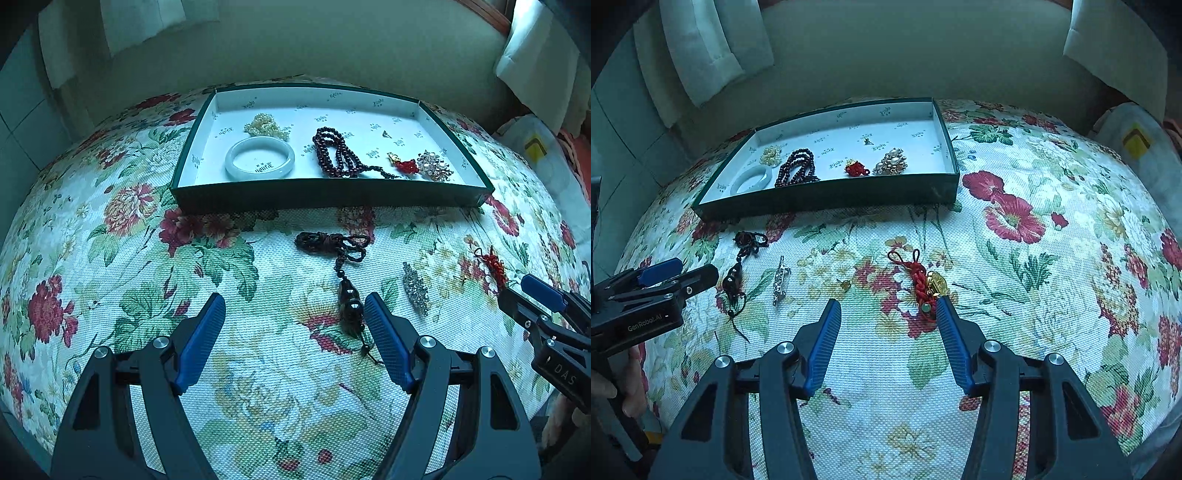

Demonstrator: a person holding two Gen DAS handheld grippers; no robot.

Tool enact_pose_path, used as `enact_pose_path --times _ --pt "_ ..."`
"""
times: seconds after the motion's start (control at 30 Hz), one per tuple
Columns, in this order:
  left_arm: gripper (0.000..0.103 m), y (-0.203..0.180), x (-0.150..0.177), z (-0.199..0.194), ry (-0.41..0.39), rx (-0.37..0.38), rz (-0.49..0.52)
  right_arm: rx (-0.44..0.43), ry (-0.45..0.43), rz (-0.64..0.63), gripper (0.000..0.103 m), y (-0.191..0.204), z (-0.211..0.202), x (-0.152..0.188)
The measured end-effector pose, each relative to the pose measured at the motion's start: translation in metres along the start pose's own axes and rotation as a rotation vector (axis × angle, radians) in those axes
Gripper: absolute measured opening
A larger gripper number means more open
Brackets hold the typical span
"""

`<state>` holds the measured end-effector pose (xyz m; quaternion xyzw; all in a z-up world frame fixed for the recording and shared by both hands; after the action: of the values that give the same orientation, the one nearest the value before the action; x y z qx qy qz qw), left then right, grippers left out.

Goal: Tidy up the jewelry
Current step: 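Withdraw both tools from the tray toward the remaining jewelry, then grasp the black pendant necklace with the left tool while the right tool grasps another gold stud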

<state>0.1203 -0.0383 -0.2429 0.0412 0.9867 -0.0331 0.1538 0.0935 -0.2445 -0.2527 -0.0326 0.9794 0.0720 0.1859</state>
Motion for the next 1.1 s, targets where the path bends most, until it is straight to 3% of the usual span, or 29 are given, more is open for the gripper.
enact_pose_path --times 0.3,0.43,0.7,1.1 --pt "0.075 -0.015 0.000 0.009 0.014 -0.008 0.029 -0.008 -0.002 0.009 0.054 -0.002 0.000 0.000" --pt "0.067 -0.017 0.001 0.014 0.029 -0.015 0.037 -0.007 -0.002 0.010 0.054 -0.002 0.001 0.001" --pt "0.066 -0.019 0.001 0.020 0.039 -0.018 0.043 -0.006 0.000 0.012 0.054 -0.005 0.002 0.000" --pt "0.046 -0.024 0.000 0.024 0.029 -0.015 0.076 -0.005 0.002 0.012 0.054 -0.007 0.004 0.002"
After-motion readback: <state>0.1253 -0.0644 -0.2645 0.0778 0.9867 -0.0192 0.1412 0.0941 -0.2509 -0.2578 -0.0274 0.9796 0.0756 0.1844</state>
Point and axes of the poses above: each gripper's, at about its wrist camera, not at the fingertips, and z roughly the way its jaws point, y to its left, x to its underside, the point moved 4 cm from there along z, roughly the way its jaws point, and after that the axes turned 13 degrees about y, right-handed, at the moved point
